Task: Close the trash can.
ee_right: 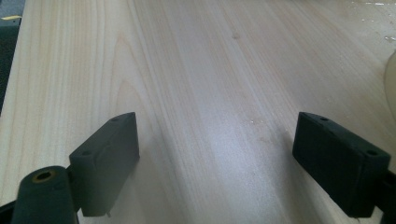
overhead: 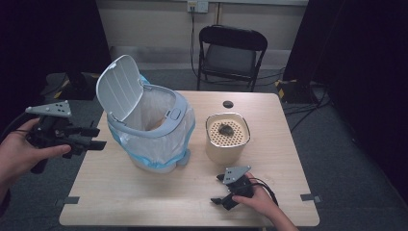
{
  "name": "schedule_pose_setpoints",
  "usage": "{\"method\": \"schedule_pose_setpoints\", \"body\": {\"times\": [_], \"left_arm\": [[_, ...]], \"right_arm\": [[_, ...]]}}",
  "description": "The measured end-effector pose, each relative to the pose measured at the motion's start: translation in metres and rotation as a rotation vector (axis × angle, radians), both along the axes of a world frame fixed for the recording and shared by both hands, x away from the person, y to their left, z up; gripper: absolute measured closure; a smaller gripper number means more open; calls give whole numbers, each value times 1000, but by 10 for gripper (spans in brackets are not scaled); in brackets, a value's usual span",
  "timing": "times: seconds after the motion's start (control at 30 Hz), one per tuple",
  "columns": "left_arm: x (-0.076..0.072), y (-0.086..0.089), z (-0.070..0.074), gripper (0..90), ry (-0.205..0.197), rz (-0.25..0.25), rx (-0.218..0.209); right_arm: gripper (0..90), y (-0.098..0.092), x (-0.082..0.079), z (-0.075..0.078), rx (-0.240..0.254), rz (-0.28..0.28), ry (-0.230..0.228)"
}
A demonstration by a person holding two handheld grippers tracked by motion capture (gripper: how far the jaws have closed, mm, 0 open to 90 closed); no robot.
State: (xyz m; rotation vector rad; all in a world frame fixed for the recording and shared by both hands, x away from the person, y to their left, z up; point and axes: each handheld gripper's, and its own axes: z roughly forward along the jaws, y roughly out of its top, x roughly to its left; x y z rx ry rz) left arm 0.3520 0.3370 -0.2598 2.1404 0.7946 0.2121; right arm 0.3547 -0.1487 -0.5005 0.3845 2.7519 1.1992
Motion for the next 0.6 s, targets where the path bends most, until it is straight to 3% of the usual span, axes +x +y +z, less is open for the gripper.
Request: {"method": "schedule_pose_setpoints", "body": {"times": [0.6], "left_arm": [[21,-16,36,410,-44,-20,-4]], "right_arm": [[138,0,0,0,3,-2,5]]}}
